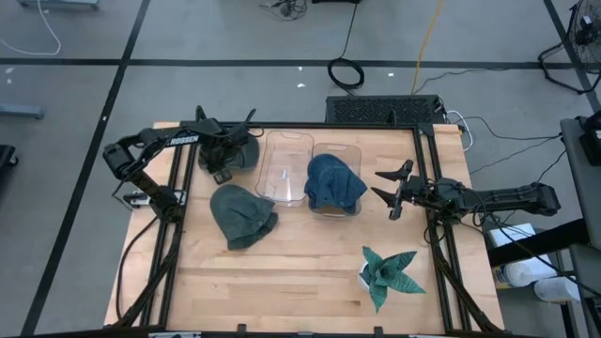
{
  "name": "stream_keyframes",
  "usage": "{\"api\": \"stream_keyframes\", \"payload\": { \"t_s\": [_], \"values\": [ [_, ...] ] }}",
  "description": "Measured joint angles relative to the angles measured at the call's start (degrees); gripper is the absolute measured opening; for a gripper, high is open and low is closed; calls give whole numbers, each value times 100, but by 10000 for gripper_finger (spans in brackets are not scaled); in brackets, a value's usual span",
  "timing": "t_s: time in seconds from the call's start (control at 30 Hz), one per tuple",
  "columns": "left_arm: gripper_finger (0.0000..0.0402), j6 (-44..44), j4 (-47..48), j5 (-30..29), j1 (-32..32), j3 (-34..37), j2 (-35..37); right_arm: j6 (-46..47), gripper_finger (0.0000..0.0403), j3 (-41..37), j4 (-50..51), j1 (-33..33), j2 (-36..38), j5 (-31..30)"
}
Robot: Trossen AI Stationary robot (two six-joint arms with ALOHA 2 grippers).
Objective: Pick & Place hat
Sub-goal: Put the top black cap into the left transparent bin
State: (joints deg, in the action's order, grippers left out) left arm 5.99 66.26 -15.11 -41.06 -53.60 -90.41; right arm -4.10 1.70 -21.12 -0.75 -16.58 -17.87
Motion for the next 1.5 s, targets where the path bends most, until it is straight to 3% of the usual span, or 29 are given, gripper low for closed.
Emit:
{"api": "stream_keyframes", "payload": {
  "t_s": [0.07, 0.27, 0.77, 1.23, 1.37, 1.5],
  "values": [
    [17, 45, 4, -2, 0, 0, 2, 0, 222, 2, 0, 1, 1, -1],
    [9, -65, 466, -28, 0, -270, 107, 0, 222, 0, 0, 1, 1, -1],
    [9, -525, 2369, -1, 97, -2582, 725, 0, 222, 2, 0, 0, 0, -2],
    [9, -486, 2373, 619, 675, -4020, 1000, 0, 222, -1, 0, 1, 1, 0],
    [9, -416, 2383, 534, 856, -4252, 1001, 0, 222, 1, 0, 2, 0, 0],
    [9, -232, 2376, 13, 1066, -4386, 1001, 0, 222, 2, 0, 2, 0, 0]
  ]
}}
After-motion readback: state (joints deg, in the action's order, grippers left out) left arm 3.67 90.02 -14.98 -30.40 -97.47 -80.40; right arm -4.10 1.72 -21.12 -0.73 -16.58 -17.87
